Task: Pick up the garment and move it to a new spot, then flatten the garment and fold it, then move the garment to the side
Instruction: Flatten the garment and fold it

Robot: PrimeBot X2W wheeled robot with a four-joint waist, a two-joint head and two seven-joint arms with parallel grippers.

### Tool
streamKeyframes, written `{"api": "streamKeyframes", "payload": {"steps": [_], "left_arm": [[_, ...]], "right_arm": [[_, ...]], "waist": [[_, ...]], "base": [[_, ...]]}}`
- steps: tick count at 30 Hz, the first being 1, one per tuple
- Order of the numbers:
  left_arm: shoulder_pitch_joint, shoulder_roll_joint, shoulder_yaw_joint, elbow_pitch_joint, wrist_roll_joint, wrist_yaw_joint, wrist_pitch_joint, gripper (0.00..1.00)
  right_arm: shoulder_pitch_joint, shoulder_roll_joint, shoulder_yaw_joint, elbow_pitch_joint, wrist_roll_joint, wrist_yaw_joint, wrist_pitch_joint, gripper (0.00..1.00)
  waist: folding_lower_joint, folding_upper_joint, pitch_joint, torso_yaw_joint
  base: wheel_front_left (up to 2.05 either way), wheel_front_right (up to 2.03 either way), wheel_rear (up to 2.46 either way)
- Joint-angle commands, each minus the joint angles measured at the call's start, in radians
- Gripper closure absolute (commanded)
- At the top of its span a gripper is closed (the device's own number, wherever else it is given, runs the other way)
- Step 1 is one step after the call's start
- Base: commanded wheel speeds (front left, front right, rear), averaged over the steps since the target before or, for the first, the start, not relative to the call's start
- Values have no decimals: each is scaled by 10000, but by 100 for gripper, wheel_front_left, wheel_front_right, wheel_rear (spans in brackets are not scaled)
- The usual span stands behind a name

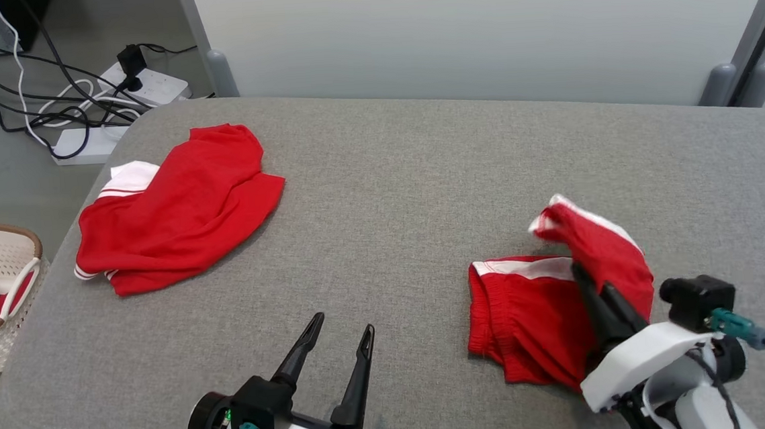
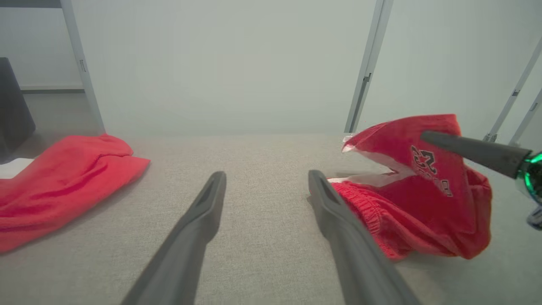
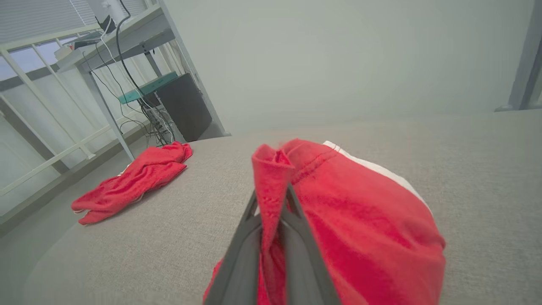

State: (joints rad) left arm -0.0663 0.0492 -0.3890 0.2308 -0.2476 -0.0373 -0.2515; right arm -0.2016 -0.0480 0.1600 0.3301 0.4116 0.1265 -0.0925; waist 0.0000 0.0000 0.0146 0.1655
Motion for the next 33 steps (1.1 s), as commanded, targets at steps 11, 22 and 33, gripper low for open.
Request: {"api": "streamKeyframes", "payload": {"steps": [11,22,33], "left_arm": [[-254,10,225,-294,11,66,-103,0],[-330,10,227,-338,-106,94,-103,0],[-334,10,373,-311,-73,68,-103,0]], "right_arm": [[610,-23,1684,-329,-199,42,568,100],[658,-23,2134,-153,362,42,850,0],[681,-22,2954,-135,1237,42,1071,0]], "waist": [[0,0,203,363],[0,0,287,354],[0,0,202,230]], "base": [[0,0,0],[0,0,0],[0,0,0]]}}
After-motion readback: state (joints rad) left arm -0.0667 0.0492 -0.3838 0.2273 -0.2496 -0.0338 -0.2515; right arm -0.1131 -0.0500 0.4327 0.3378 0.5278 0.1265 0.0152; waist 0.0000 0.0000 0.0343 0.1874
